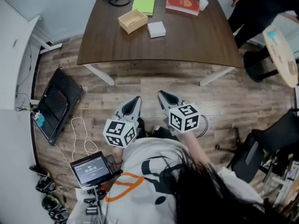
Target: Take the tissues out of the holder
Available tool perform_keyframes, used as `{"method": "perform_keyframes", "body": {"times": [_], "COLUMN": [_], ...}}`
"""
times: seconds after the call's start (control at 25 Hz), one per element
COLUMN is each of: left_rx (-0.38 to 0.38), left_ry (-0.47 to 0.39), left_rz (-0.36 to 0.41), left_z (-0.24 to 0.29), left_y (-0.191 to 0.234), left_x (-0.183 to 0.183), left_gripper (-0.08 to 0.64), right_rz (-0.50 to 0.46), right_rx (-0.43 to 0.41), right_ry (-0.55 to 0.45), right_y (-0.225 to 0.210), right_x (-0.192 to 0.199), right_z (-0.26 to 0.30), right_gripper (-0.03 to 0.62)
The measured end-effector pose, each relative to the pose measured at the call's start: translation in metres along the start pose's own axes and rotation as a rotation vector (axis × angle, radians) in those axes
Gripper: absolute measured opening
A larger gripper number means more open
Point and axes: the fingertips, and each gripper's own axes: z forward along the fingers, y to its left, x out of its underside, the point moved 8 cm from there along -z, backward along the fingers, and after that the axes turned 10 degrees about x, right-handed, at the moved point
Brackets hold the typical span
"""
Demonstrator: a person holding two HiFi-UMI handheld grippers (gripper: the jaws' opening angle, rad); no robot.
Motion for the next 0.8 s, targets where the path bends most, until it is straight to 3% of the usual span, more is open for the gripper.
{"method": "perform_keyframes", "body": {"times": [0.36,0.8], "left_rx": [-0.029,-0.033], "left_ry": [-0.013,-0.011], "left_rz": [0.008,0.029], "left_z": [0.007,0.011], "left_y": [-0.044,-0.060], "left_x": [0.018,0.015], "left_gripper": [-0.002,-0.002], "right_rz": [-0.045,-0.055], "right_rx": [-0.038,-0.065], "right_ry": [-0.003,-0.012], "right_y": [-0.019,-0.020], "right_x": [0.017,0.017], "right_z": [-0.036,-0.047], "right_gripper": [0.029,0.029]}}
